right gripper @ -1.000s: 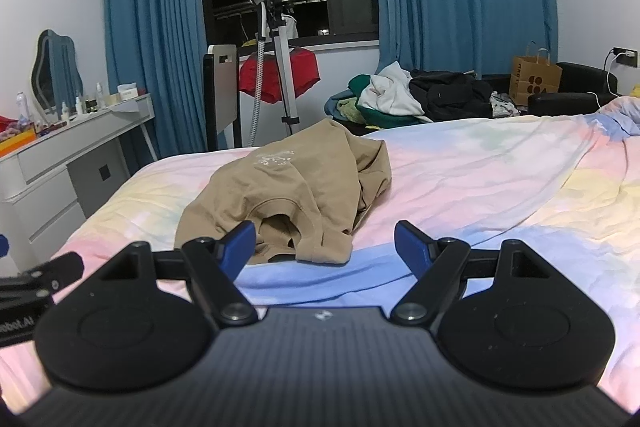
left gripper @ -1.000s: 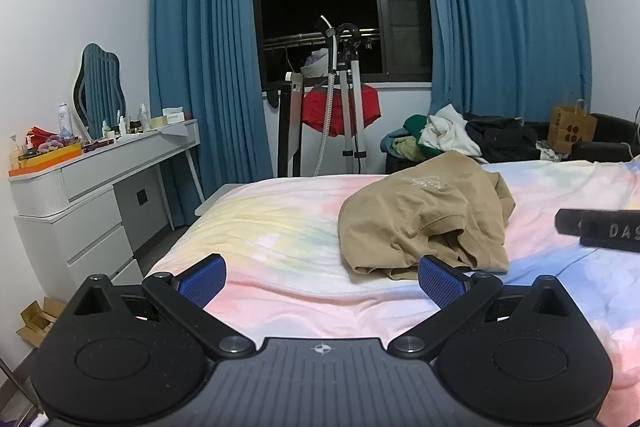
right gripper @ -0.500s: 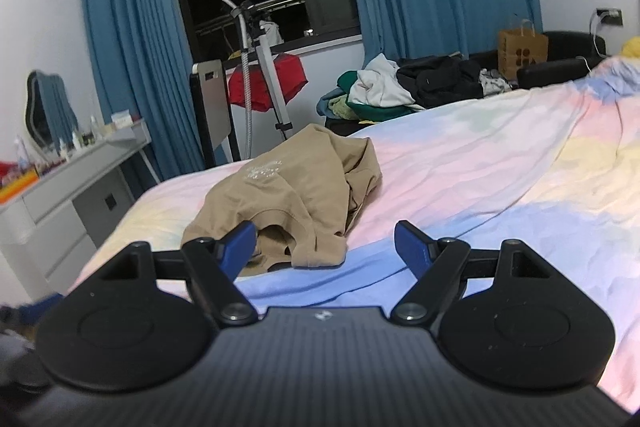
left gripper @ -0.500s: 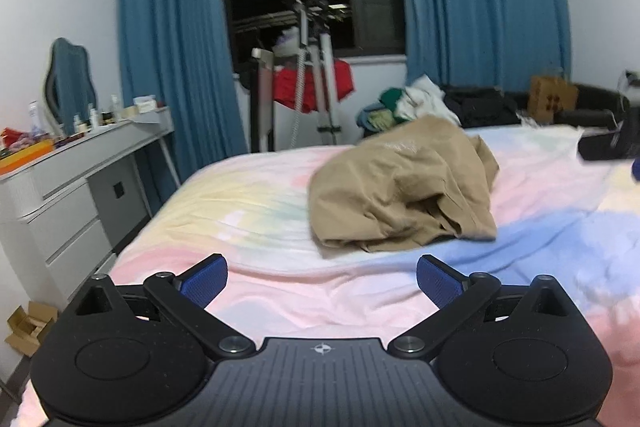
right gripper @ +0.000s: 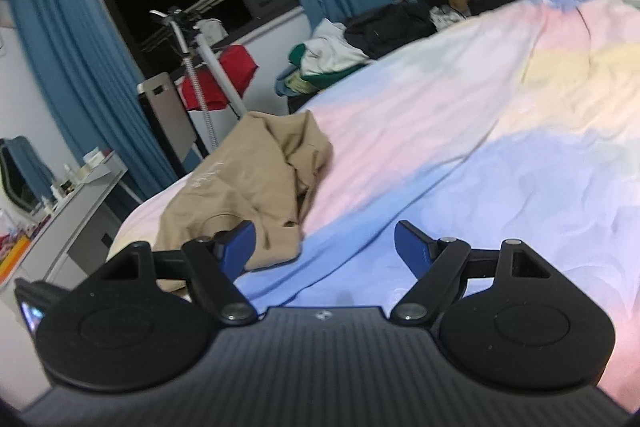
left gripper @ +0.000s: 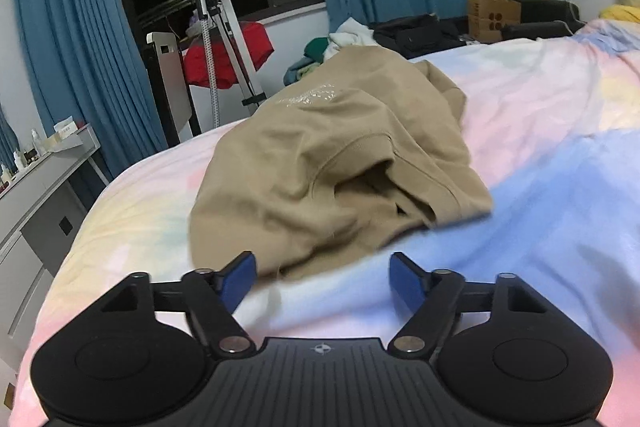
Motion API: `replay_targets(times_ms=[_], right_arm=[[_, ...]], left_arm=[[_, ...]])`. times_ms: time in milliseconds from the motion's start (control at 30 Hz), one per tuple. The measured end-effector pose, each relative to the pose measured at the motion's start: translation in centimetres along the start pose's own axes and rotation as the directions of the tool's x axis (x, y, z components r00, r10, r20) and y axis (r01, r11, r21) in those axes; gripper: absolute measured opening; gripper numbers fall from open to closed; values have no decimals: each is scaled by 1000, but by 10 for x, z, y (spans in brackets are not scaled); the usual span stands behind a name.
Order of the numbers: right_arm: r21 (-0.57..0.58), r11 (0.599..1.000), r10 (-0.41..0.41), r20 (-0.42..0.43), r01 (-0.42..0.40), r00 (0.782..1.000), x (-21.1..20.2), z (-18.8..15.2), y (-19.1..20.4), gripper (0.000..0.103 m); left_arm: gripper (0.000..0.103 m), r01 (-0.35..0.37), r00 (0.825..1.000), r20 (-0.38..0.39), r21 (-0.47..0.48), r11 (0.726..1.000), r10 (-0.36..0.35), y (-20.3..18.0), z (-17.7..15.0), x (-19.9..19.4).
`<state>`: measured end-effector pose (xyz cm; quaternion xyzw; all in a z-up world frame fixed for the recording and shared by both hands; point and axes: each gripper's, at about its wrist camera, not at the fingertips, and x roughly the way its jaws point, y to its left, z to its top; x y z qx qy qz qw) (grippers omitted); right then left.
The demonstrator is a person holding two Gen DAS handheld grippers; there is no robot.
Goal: Fold clothes
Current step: 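Grasp the khaki T-shirt hem with the left gripper while the right gripper approaches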
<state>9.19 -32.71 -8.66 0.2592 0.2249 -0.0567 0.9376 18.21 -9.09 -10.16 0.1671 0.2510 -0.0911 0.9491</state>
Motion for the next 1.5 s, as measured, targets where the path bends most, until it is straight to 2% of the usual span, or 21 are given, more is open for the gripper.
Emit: replay_targets(times_ms=[33,67,167,233,300,433,600,733,1067,1133,1300,1500], right_arm=[[3,1000,-4,-7,4,1000,5,0,-1,79],[6,1000,-8,-14,8,1000,10,-1,-3,79],[13,1000,-19,-33,20,999,27,-2,-5,79],[5,1000,-30,-44,30,999,35,-3,-4,79],[0,999,-35,-51,35,998,42,-4,-3,79],[-8,999,-45,-57,44,997,49,-5,-3,79],[-45,997,-56,-31,55,998,46,-6,3,79],[-115,990,-82,30,85,996,36,-7,13,79],[-258,964,-33,107,60,994,1,-14,39,79],[-286,958,-7,87,32,996,-3,-19,44,78],[-339,939,64,-11,-64,998,0,-33,60,79],[-351,924,102,-160,-153,982,36,-56,82,78]], left_arm=[[66,3,1000,9,-22,1000,-2,1,3,8],[57,6,1000,19,-44,999,-5,1,5,17],[52,-10,1000,16,-60,998,11,-1,11,37],[45,-23,1000,9,-72,997,24,-2,13,47],[30,-39,999,-6,-91,995,39,1,14,52],[11,-43,999,-29,-100,994,41,9,22,40],[9,-33,999,-10,-131,991,32,21,35,-8],[8,-15,1000,-10,-176,984,14,34,39,-59],[8,70,998,14,-314,947,-69,71,1,-158],[8,88,996,21,-343,935,-86,79,-7,-177],[8,116,993,40,-422,899,-109,104,-23,-179],[8,141,990,71,-519,843,-122,130,-29,-176]])
